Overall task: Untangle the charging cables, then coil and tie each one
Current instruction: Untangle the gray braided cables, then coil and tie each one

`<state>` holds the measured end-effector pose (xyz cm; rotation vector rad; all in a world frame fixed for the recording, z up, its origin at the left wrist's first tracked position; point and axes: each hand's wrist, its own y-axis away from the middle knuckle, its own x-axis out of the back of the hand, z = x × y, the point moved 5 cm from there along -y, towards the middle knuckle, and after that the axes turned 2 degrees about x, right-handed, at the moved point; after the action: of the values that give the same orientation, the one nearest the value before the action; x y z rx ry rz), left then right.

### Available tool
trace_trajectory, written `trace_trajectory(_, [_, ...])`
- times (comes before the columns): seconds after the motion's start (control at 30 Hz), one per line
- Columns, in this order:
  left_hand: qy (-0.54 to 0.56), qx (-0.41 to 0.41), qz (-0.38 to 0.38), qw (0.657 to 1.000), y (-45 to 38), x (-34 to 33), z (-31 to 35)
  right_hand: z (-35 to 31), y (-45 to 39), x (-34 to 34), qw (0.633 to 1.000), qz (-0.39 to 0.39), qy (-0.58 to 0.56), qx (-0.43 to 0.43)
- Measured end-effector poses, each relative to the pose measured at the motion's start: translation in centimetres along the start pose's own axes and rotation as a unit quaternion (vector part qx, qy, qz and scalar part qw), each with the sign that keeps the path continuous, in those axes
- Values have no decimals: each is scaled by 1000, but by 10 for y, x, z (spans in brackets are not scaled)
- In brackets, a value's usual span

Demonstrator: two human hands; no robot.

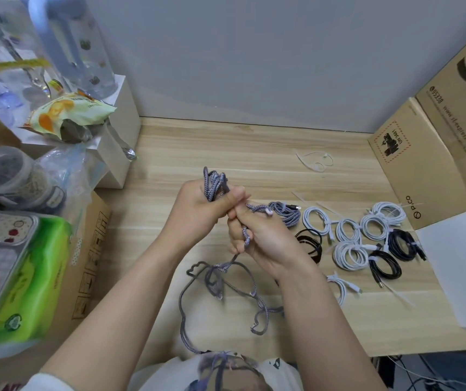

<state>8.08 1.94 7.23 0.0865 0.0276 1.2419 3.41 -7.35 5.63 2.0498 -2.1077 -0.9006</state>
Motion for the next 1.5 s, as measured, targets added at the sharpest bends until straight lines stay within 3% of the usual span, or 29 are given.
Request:
trace_trajectory(0.1, [-113, -69, 52, 990, 0, 5, 2, 4, -3, 3, 999, 44, -20, 2])
trace_trajectory(0.17, [-237, -100, 90, 962, -2, 11, 2, 5, -5, 9, 996, 88, 9, 32])
trace_trajectory(0.23, [-345, -119, 119, 923, -3, 14, 2, 4, -3, 14, 983, 127, 110, 69])
trace_trajectory(0.3, [-428, -115, 119, 888, -5, 10, -2, 2, -1, 17, 948, 154, 266, 88])
trace_trajectory(0.37, [-460, -94, 120, 874, -6, 8, -5, 0, 1, 14, 922, 139, 348, 94])
trace_trajectory(0.5, [-449, -69, 123, 882, -12, 12, -9, -6, 7, 8, 970, 52, 221, 85])
trace_trajectory(0.67, [-366, -43, 97, 924, -25, 18, -18, -17, 16, 1, 990, -21, 121, 74])
trace_trajectory(0.77, [-416, 5, 58, 907, -27, 31, -46, -30, 25, -1, 993, -88, -15, 72])
trace_trajectory(0.87, [-422, 57, 5, 905, -18, 35, -63, -39, 30, 1, 987, -101, -120, 44])
trace_trajectory(1.0, [-239, 140, -134, 952, -9, 25, -66, -41, 25, 11, 981, -87, -170, 42])
trace_trajectory(1.17, [2, 163, -328, 930, 6, 27, -60, -44, 19, 28, 957, -51, -282, 36])
trace_trajectory(1.23, [173, 137, -412, 884, 10, 25, -50, -37, 15, 31, 945, -76, -319, 9])
trace_trajectory(1.3, [386, 75, -483, 782, 14, 21, -30, -26, 9, 29, 934, -107, -341, -14])
trace_trajectory(1.33, [490, 53, -484, 723, 12, 22, -21, -20, 6, 27, 934, -115, -336, -20])
trace_trajectory(1.37, [576, 28, -450, 681, 7, 23, -13, -15, 3, 25, 941, -117, -317, -23])
trace_trajectory(1.5, [772, -28, -215, 598, -19, 44, -3, 8, -3, 27, 978, -47, -199, -52])
